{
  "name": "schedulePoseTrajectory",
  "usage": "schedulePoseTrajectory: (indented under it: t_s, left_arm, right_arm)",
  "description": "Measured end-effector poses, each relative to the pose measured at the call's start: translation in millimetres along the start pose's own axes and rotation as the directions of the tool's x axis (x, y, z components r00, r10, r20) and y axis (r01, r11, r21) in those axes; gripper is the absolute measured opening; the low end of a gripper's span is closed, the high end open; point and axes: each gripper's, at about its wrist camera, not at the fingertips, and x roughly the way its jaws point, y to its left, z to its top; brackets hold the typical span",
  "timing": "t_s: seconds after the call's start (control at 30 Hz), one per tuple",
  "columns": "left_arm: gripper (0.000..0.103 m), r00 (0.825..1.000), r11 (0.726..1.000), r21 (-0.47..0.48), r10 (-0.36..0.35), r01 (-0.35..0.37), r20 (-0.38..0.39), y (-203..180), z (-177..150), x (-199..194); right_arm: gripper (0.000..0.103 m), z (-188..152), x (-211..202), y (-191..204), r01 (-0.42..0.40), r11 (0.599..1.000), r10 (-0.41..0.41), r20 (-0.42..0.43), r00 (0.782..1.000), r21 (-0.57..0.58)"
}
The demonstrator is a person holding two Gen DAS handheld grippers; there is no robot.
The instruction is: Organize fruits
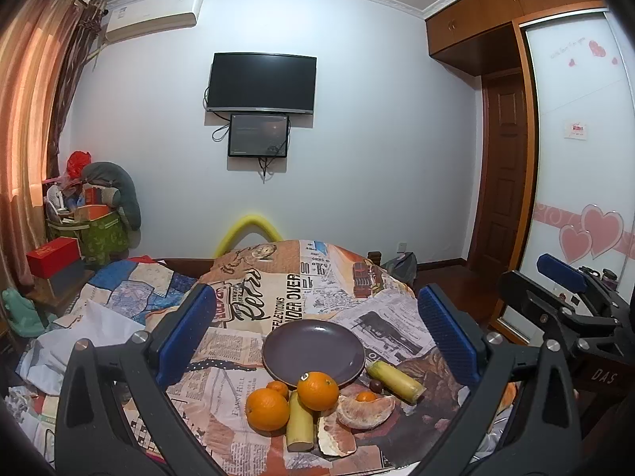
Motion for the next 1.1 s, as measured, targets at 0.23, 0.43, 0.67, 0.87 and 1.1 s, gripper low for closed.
schedulePoseTrajectory:
  t_s: [0.23,0.43,0.67,0.87,1.1]
  left_arm:
    - [0.103,1.0,1.0,0.014,0.027,-0.026,-0.017,5,-3,14]
    - [0.103,0.993,0.999,0.016,0.044,-0.042,-0.106,25,-17,44]
    - [0.103,0.958,0.998,-0.006,0.064,-0.068,-0.278,61,-54,92]
    - [0.103,0.918,0.996,-0.049,0.049,-0.074,-0.393,87,-85,125]
    - [0.09,0.868,0.994,-0.086,0.015,-0.066,-0.496,106,-113,153]
  right_arm:
    - [0.103,-5,11,3,0.013,1.0,-0.014,-0.012,1.0,-0.025]
    - [0.103,-24,39,0,0.015,0.999,-0.018,-0.101,0.995,-0.029]
    - [0.103,-57,80,-6,0.017,1.0,-0.021,-0.253,0.967,-0.016]
    - [0.103,-87,118,-6,-0.017,1.0,0.024,-0.411,0.911,0.021]
    - [0.103,-105,144,3,-0.073,0.997,0.08,-0.5,0.862,0.033]
